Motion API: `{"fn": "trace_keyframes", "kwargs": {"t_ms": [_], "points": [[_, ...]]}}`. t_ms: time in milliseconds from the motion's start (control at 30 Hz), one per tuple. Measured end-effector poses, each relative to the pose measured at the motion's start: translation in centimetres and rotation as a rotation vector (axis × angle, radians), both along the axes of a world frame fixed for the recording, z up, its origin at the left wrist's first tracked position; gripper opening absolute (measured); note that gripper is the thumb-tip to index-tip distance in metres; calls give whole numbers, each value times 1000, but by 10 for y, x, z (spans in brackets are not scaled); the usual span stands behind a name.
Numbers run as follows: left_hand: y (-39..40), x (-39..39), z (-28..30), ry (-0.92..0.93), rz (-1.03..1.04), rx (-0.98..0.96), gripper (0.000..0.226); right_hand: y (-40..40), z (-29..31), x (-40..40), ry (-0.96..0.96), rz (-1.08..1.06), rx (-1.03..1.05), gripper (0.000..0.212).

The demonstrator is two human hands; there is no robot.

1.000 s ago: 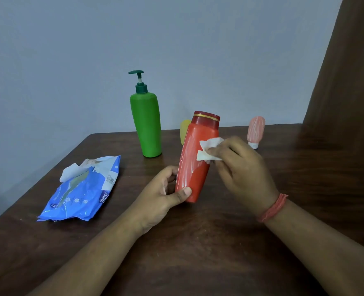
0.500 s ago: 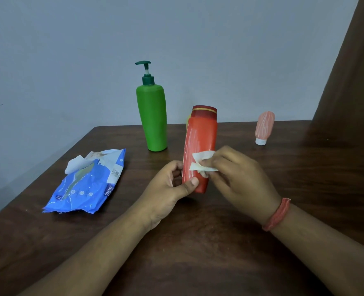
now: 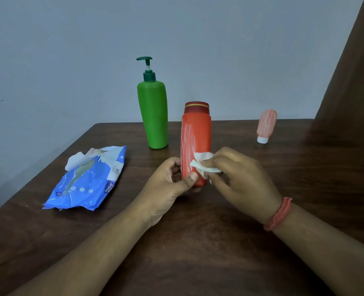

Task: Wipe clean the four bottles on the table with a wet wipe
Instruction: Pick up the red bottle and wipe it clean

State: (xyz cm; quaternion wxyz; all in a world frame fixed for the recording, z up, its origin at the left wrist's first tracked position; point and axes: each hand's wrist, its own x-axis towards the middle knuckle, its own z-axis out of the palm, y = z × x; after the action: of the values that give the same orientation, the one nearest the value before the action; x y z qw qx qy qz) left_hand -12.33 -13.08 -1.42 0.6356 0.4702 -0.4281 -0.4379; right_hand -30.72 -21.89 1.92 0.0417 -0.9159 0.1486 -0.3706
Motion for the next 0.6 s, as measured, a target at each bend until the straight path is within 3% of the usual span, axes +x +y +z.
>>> {"fn": "trace_keyframes", "kwargs": {"t_ms": [100,200,333,467,600], "points": [[0,0,1,28,-13,-14,61,2,-3,2,50,71,-17,18],[0,0,3,74,-20,-25,57,0,0,1,-34,1,19,18],[0,0,4,88,-21,-39,62,3,-2,2,41,102,-9,12],[1,0,6,135,-32,-33,56,-1,0,1,-56,26,45,15],[2,-1,7,118,-36,-19,71,1,-4,3,-3,116,-13,9]]}}
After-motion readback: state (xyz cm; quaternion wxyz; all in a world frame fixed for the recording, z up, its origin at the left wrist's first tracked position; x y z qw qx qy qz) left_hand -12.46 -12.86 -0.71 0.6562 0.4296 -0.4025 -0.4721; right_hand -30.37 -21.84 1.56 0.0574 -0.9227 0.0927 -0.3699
